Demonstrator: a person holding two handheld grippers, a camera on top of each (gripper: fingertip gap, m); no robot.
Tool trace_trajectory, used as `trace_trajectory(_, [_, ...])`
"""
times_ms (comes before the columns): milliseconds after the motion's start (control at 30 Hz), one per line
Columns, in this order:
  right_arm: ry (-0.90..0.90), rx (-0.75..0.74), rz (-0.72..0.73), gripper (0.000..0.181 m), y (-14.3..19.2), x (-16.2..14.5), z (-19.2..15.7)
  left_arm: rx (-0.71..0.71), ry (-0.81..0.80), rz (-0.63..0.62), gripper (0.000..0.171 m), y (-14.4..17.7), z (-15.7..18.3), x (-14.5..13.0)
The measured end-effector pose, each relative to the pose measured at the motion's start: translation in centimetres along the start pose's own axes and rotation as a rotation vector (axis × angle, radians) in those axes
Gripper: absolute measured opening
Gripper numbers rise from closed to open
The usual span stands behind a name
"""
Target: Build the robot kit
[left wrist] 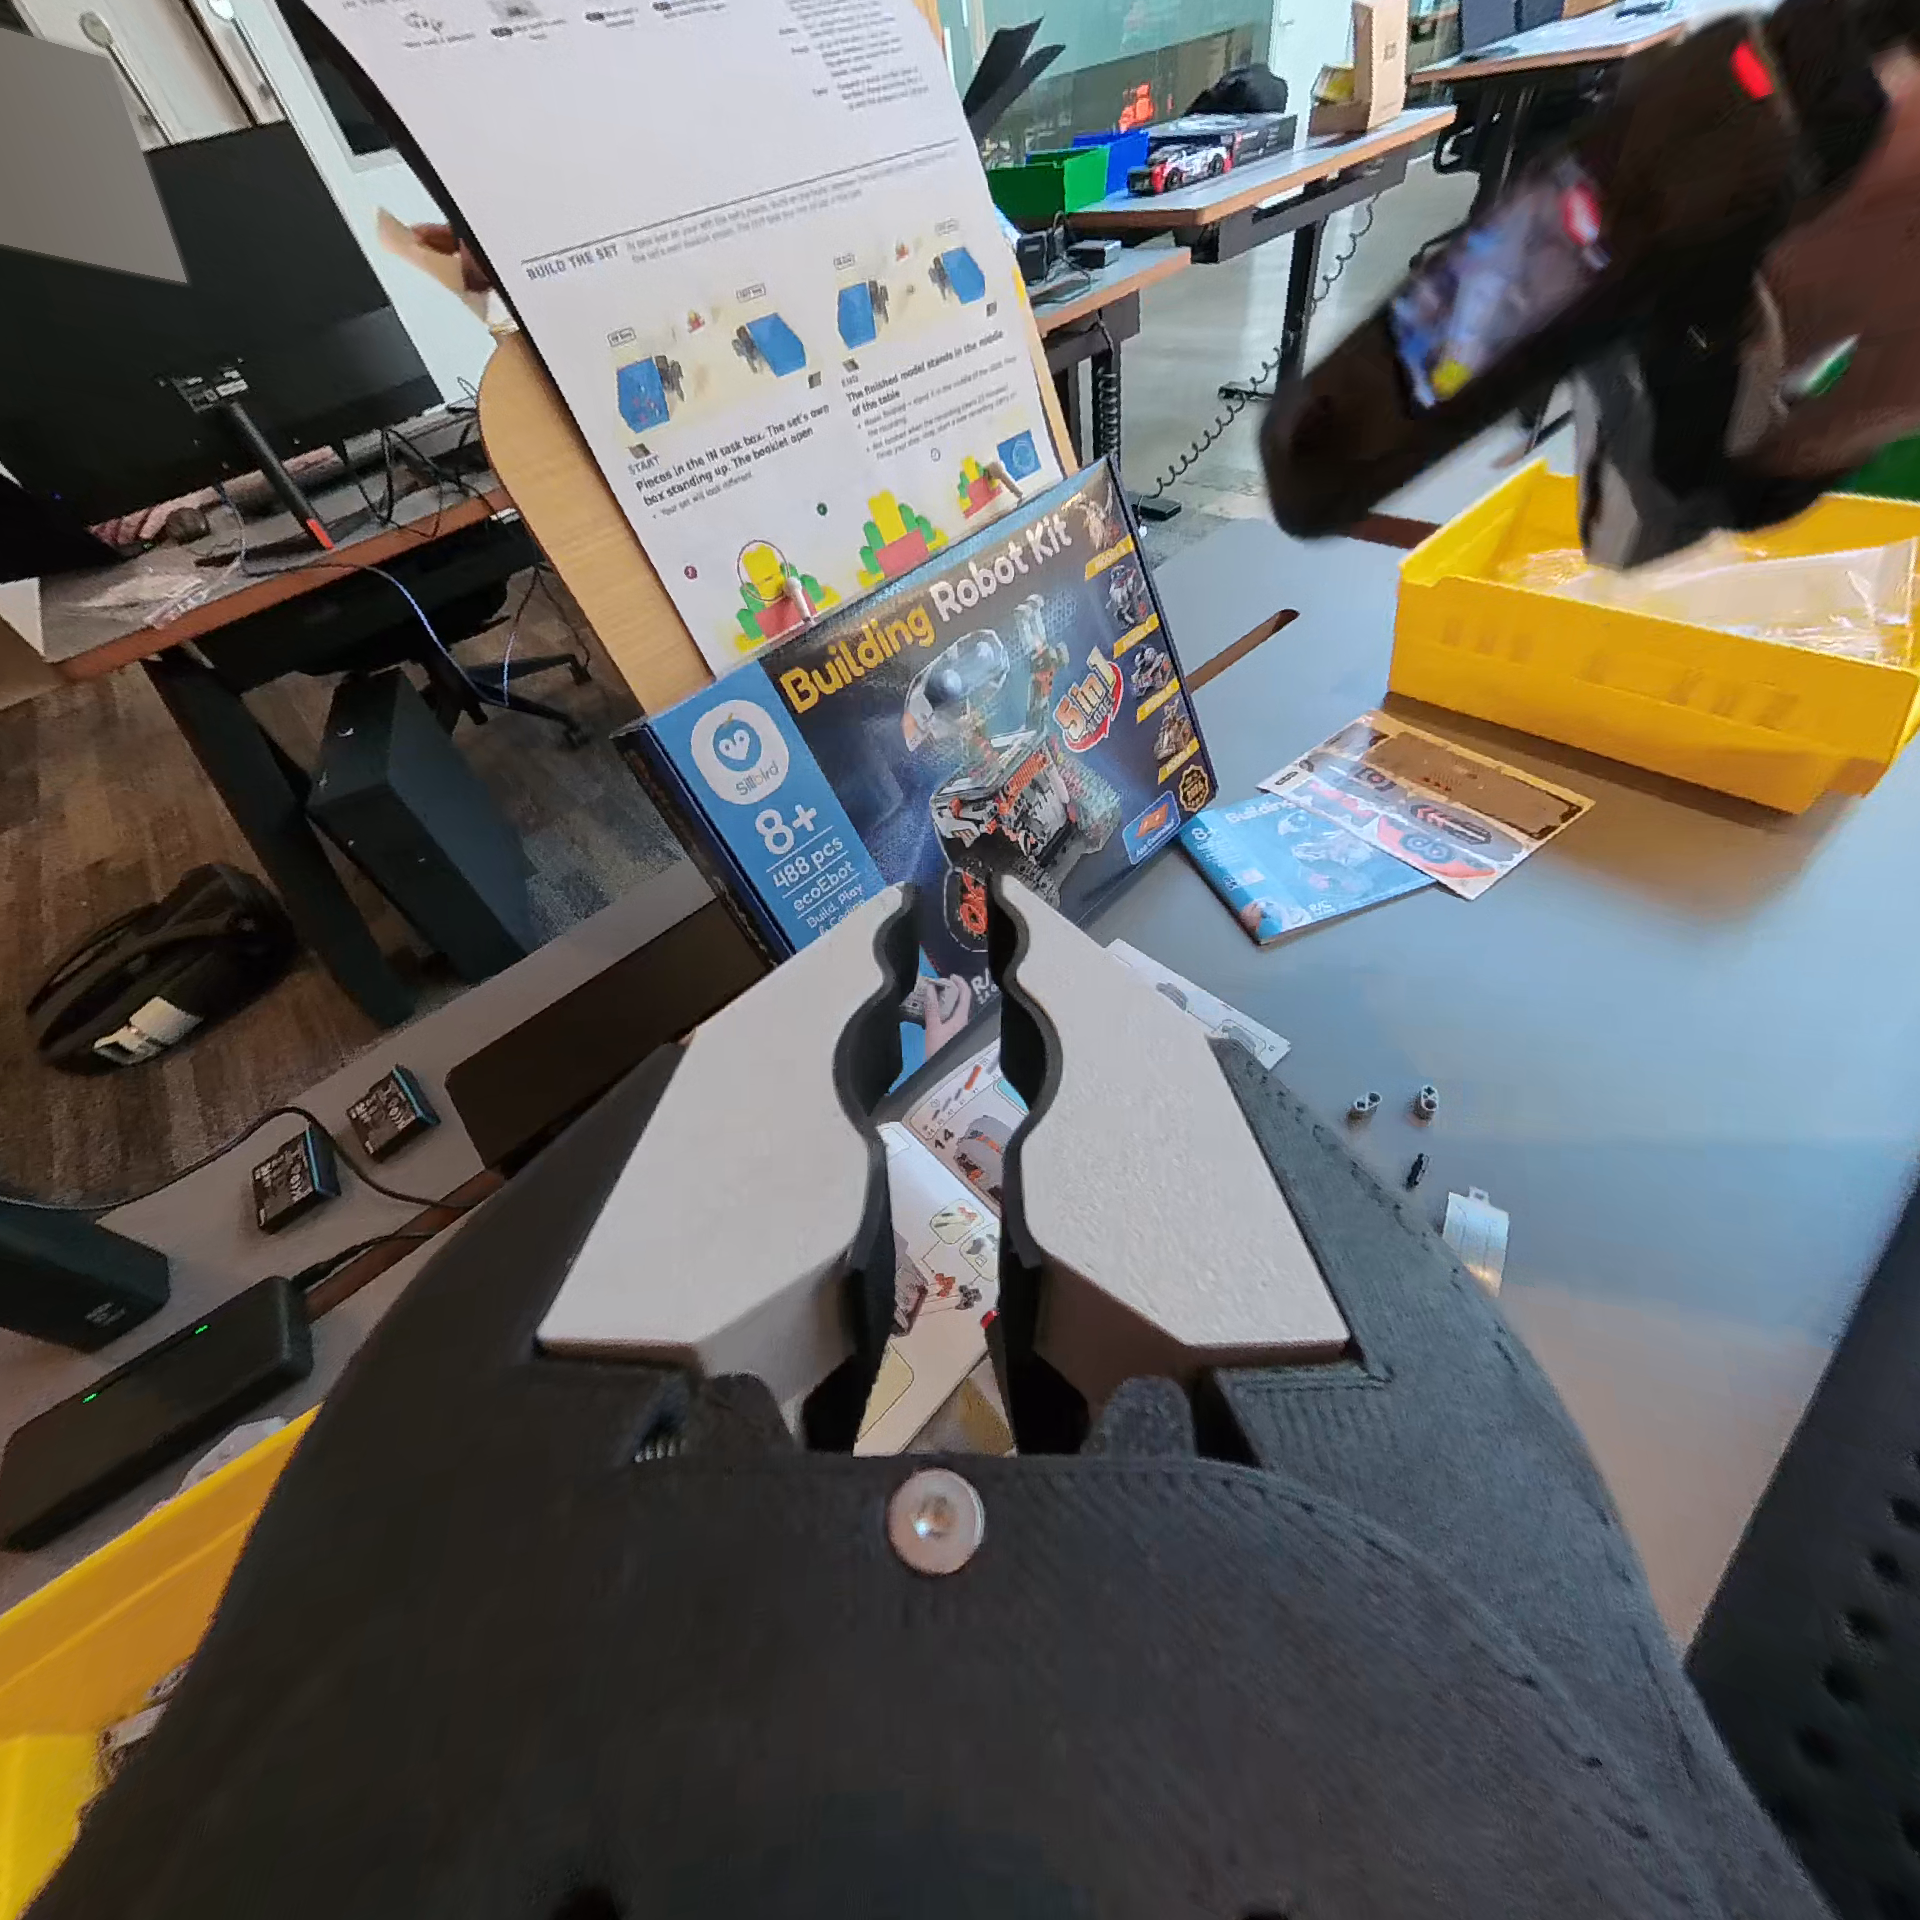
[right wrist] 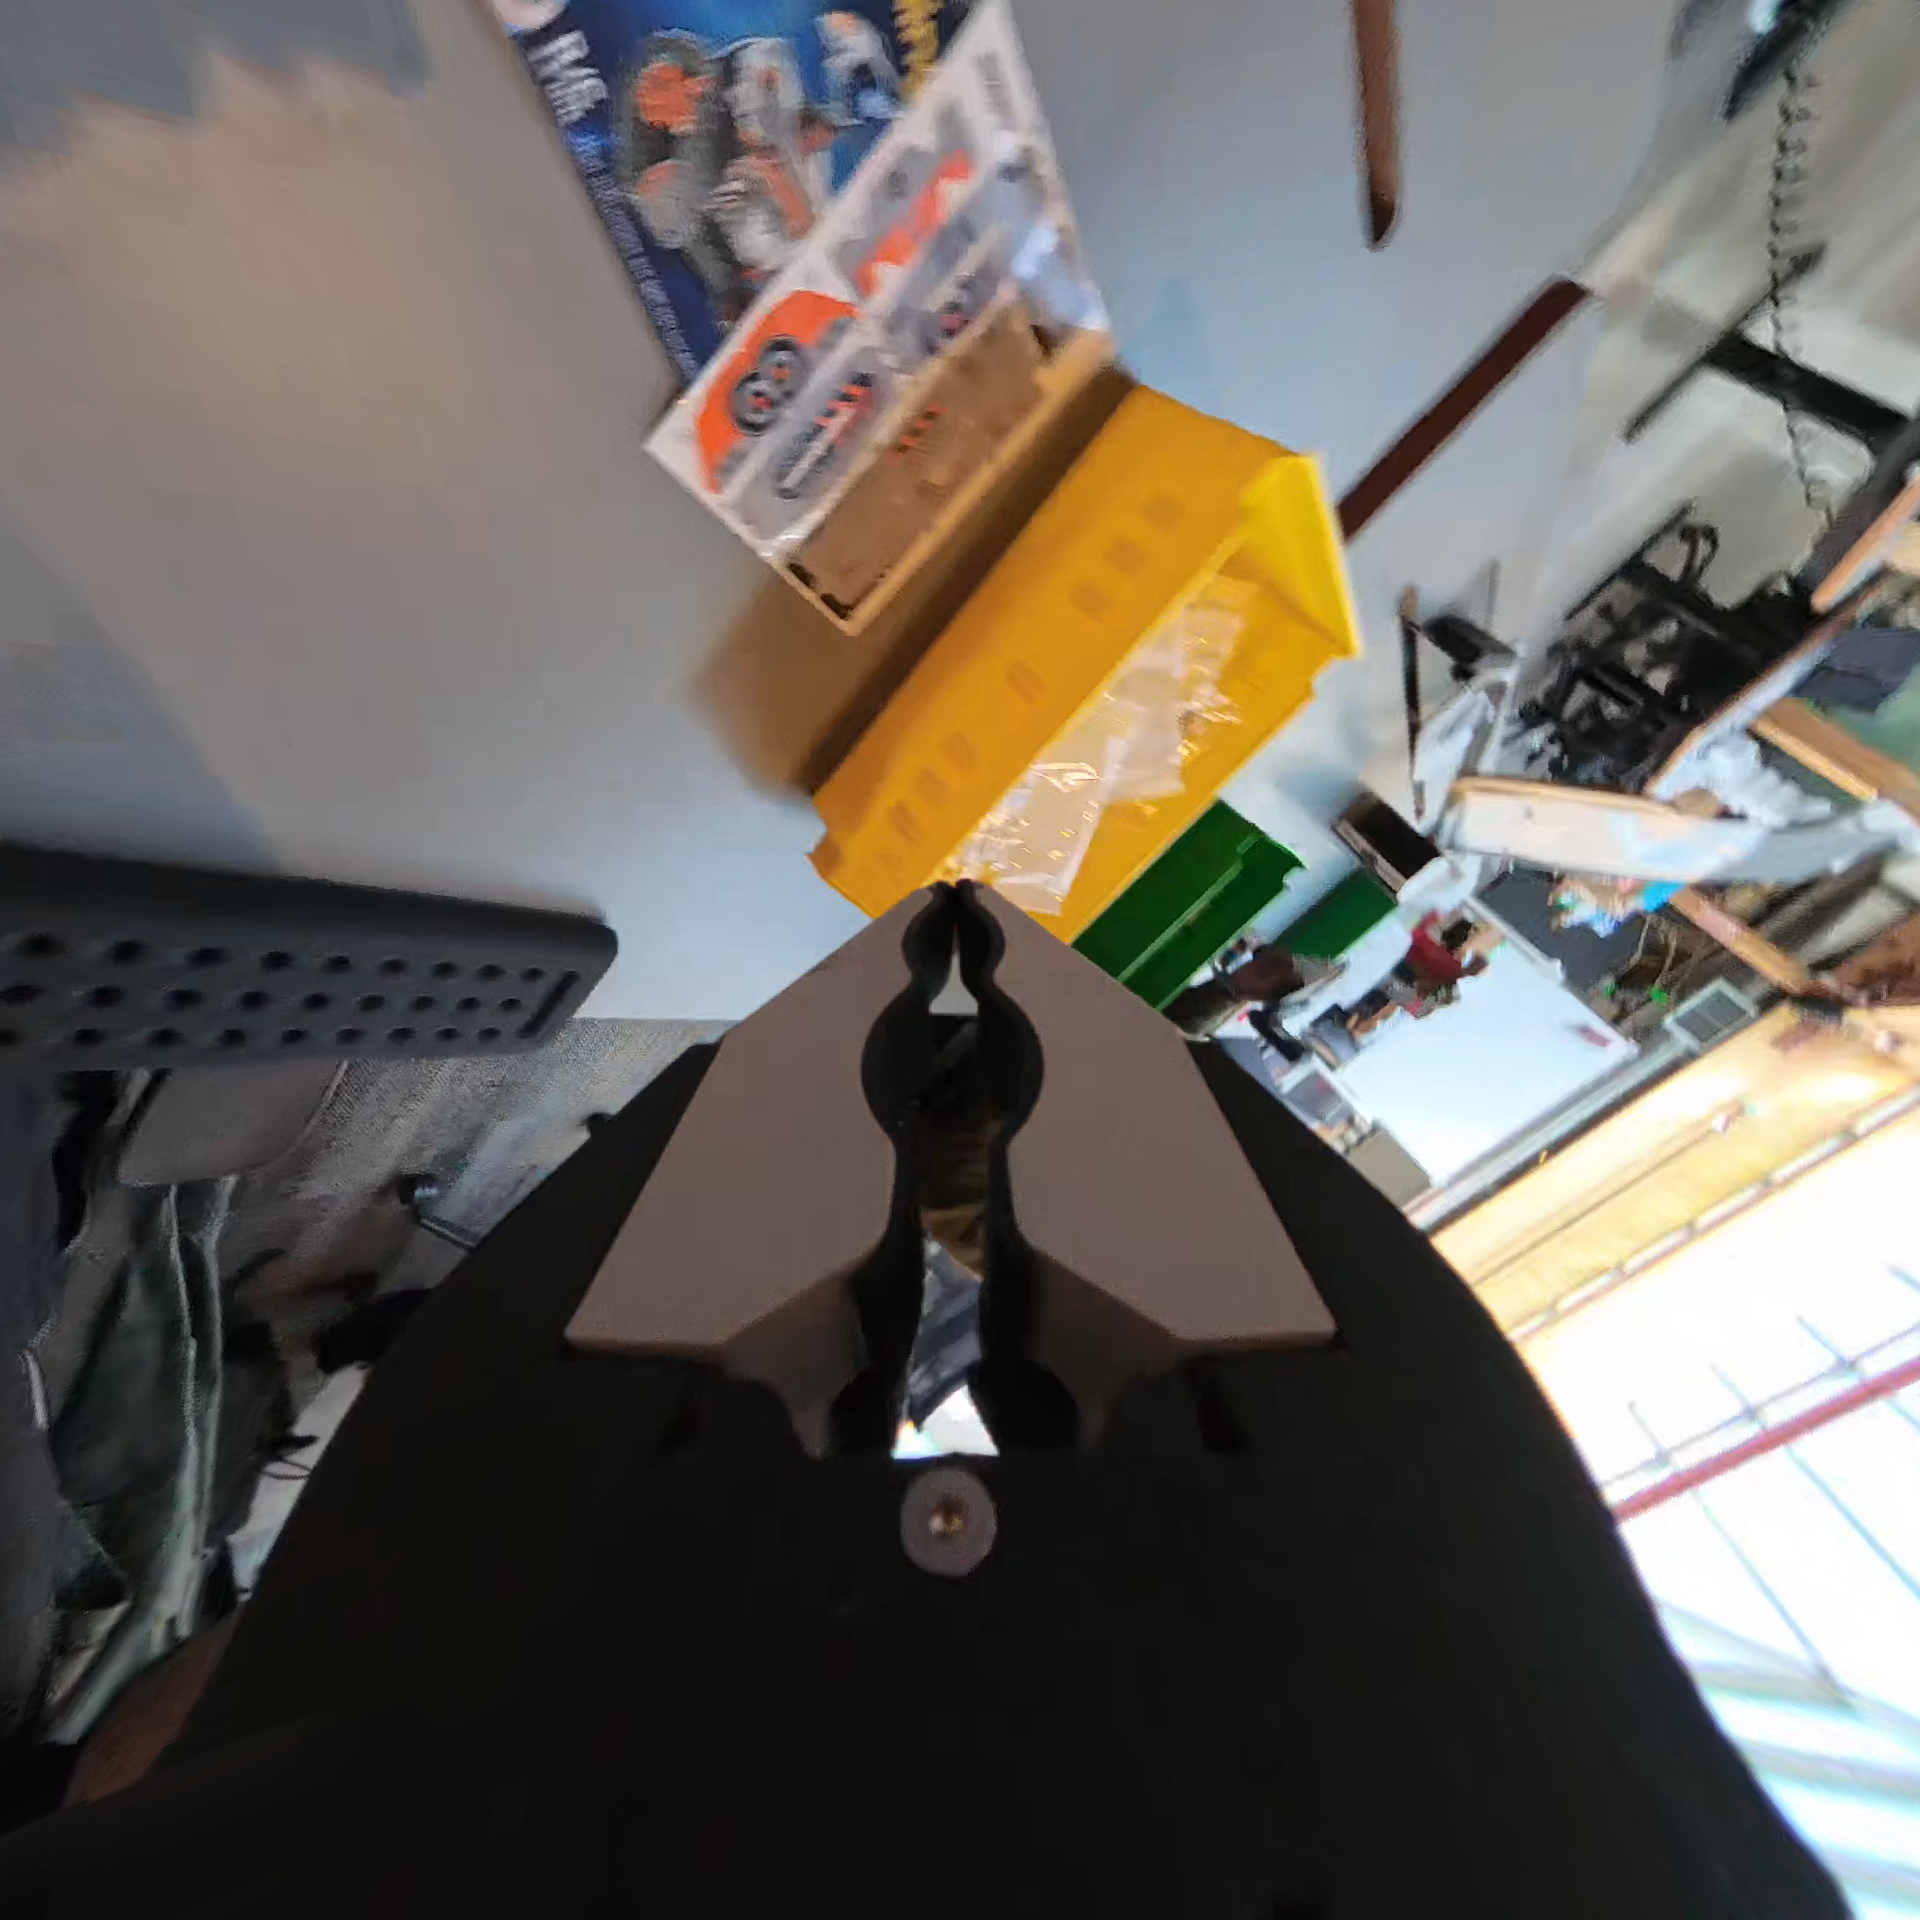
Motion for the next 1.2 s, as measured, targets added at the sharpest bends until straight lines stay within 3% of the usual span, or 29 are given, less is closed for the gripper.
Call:
trace_trajectory(200, [-0.318, 0.085, 0.111, 0.000, 5.4, 4.2, 5.4, -0.057, 0.015, 0.025, 0.010, -0.3, 1.7, 0.9])
trace_trajectory(467, [-0.368, 0.090, 0.046, 0.000, 7.6, 2.3, 6.1, -0.117, -0.001, -0.021, 0.011, -1.2, 3.3, 0.2])
trace_trajectory(700, [-0.381, 0.033, -0.068, 0.000, 7.3, 0.4, 7.0, -0.118, 0.024, -0.022, 0.013, -0.7, 2.9, 0.1])
trace_trajectory(833, [-0.377, 0.028, -0.050, 0.000, 6.6, 1.0, 7.3, -0.109, 0.043, -0.006, 0.013, -0.3, 2.3, 0.2])
trace_trajectory(1000, [-0.399, 0.069, 0.178, 0.000, 5.3, 3.1, 9.8, -0.097, 0.067, 0.028, 0.015, 0.2, 1.6, 0.5])
trace_trajectory(1200, [-0.588, 0.061, 0.798, 0.000, 3.9, 4.2, 12.3, -0.082, 0.085, 0.080, 0.017, 0.5, 1.2, 1.3])
Point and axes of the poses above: each gripper's, where its closed fingertips meet, y back along the fingers, x out of its top, z = x × y across the jaws, the point moved 1 cm from there along y, back along the fingers, and after that the axes turned 10 degrees about z, right-handed, at the moved point
